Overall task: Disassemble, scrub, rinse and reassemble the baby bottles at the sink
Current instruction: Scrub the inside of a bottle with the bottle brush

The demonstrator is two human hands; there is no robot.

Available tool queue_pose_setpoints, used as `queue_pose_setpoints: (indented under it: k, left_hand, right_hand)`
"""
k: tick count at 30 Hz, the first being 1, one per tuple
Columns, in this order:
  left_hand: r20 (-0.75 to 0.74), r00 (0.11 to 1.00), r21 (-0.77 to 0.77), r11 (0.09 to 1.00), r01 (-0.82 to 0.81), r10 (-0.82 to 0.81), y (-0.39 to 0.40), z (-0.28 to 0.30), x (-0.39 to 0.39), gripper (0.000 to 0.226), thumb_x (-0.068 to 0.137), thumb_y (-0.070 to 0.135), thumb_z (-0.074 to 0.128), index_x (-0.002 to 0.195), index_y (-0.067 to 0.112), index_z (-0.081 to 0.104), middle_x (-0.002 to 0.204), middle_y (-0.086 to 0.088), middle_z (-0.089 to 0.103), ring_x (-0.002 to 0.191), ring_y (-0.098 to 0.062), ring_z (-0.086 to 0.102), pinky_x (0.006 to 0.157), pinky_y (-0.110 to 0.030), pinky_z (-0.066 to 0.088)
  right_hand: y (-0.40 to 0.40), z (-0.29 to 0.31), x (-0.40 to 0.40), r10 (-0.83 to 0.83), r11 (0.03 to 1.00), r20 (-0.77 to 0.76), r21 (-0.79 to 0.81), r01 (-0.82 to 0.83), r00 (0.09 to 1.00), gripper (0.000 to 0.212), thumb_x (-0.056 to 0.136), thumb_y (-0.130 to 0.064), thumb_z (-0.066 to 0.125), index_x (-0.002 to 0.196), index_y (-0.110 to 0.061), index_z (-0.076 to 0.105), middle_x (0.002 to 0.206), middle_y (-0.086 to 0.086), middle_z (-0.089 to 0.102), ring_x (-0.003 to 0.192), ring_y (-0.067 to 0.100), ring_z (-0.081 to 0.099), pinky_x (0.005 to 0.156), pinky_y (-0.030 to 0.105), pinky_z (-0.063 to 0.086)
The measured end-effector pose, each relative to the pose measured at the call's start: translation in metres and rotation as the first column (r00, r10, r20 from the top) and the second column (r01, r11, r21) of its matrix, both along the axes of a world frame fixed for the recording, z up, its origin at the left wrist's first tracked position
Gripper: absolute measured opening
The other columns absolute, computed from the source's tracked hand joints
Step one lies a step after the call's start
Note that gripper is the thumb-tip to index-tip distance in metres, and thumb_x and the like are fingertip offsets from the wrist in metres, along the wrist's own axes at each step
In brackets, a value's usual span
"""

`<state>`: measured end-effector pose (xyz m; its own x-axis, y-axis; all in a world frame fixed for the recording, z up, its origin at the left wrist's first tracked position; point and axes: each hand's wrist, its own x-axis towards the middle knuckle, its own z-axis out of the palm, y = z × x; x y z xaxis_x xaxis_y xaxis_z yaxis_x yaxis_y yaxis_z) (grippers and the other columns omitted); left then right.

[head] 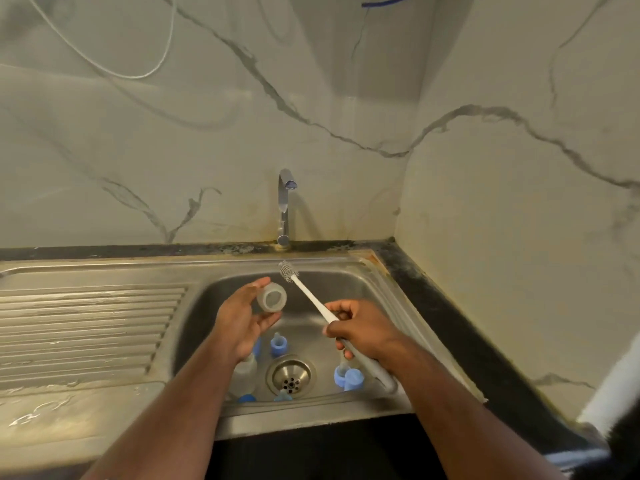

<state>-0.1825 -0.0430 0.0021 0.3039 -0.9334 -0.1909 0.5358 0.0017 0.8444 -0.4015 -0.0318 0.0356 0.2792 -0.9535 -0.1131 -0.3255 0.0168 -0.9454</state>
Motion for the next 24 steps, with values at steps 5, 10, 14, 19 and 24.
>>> queue_pose_setpoints:
  k: [5,10,14,19,24]
  left_hand:
    - [-0.097,0.993,-0.074,0.994,-0.079,0.071,-0.005,0.002,0.021,0.04,0.097,0.0,0.061,0.133,0.018,0.058,0.126,-0.016,0.062,0.105,-0.033,0.066,0.077,-0.047,0.059]
    - [-0.24,0.953,-0.072,0.975,-0.208,0.186,-0.016,0.004,0.041,0.026,0.1,-0.002,0.055,0.117,0.018,0.055,0.121,-0.016,0.058,0.098,-0.031,0.064,0.078,-0.047,0.054]
    - [-0.295,0.923,-0.069,0.958,-0.279,0.248,-0.025,0.004,0.051,0.036,0.1,-0.002,0.054,0.13,0.017,0.045,0.125,-0.021,0.054,0.095,-0.03,0.063,0.086,-0.048,0.05]
    - [-0.387,0.868,-0.001,0.941,-0.339,0.312,-0.034,0.002,0.061,0.054,0.099,-0.002,0.057,0.148,0.013,0.038,0.135,-0.024,0.053,0.111,-0.035,0.06,0.097,-0.052,0.051]
    - [-0.34,0.897,-0.016,0.952,-0.307,0.283,-0.035,0.002,0.06,0.054,0.096,0.0,0.064,0.146,0.009,0.044,0.135,-0.023,0.059,0.101,-0.03,0.067,0.071,-0.039,0.057]
  right_hand:
    - [0.016,0.005,0.02,0.098,0.99,-0.054,-0.1,-0.104,0.994,0.036,0.088,0.001,0.064,0.121,-0.014,0.062,0.083,0.005,0.062,0.058,0.021,0.061,0.045,0.03,0.05]
    - [0.016,-0.005,0.026,0.087,0.976,-0.169,-0.184,-0.118,0.982,0.038,0.085,-0.007,0.064,0.117,-0.029,0.063,0.094,0.001,0.063,0.054,0.018,0.061,0.05,0.034,0.052]
    - [0.011,-0.006,0.023,0.097,0.955,-0.283,-0.243,-0.169,0.954,0.035,0.086,-0.016,0.067,0.114,-0.037,0.063,0.092,-0.004,0.063,0.053,0.012,0.061,0.049,0.028,0.052]
    - [0.003,-0.001,0.018,0.081,0.918,-0.453,-0.314,-0.244,0.888,0.039,0.084,-0.022,0.07,0.115,-0.045,0.064,0.088,-0.011,0.064,0.069,0.009,0.066,0.061,0.03,0.059]
    - [-0.013,0.002,0.024,0.05,0.834,-0.619,-0.406,-0.374,0.784,0.043,0.087,-0.024,0.067,0.127,-0.038,0.062,0.104,-0.019,0.064,0.084,-0.002,0.057,0.071,0.011,0.042]
